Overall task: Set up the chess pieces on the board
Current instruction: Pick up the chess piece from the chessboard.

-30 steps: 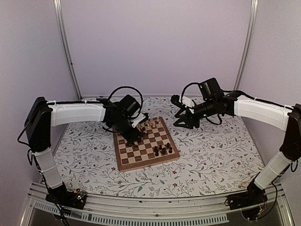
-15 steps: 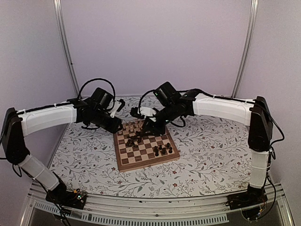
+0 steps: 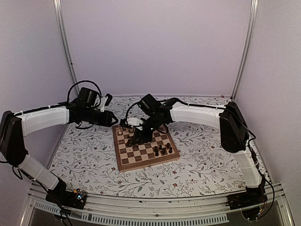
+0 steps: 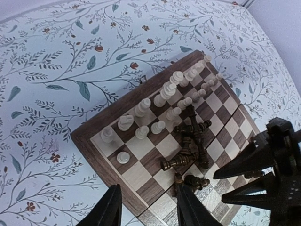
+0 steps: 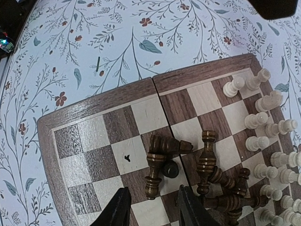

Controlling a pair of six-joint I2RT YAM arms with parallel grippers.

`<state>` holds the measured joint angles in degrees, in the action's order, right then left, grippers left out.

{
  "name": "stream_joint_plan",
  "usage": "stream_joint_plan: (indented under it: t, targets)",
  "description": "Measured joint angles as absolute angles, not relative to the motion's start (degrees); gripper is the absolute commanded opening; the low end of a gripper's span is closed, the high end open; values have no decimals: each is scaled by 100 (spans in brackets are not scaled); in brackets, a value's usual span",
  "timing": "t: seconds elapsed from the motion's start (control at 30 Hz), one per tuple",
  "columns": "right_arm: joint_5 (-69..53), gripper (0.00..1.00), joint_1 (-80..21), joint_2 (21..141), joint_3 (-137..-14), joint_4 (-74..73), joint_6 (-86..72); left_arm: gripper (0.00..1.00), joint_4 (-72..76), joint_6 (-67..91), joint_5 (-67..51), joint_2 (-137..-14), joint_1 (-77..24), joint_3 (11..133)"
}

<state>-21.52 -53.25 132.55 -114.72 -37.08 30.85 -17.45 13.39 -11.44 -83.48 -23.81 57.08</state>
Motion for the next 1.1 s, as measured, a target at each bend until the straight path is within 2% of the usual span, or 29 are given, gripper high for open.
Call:
stream_joint_plan:
  t: [0.7,0.97,1.1]
  targets:
    - [-2112,36,-5325,13830,-11828,-3638,2762,44,-1743,1485,-1833,-8390,-2373,5708]
    - [-2156,26,-5325,14068,-12060,-3601,2659,44,-1774,1485,-1852,-8390,-2353,5708]
    - [-2182,16,-5325,14099,-12064,-3599,2624,44,-1769,1487,-1857,-8390,-2351,5710]
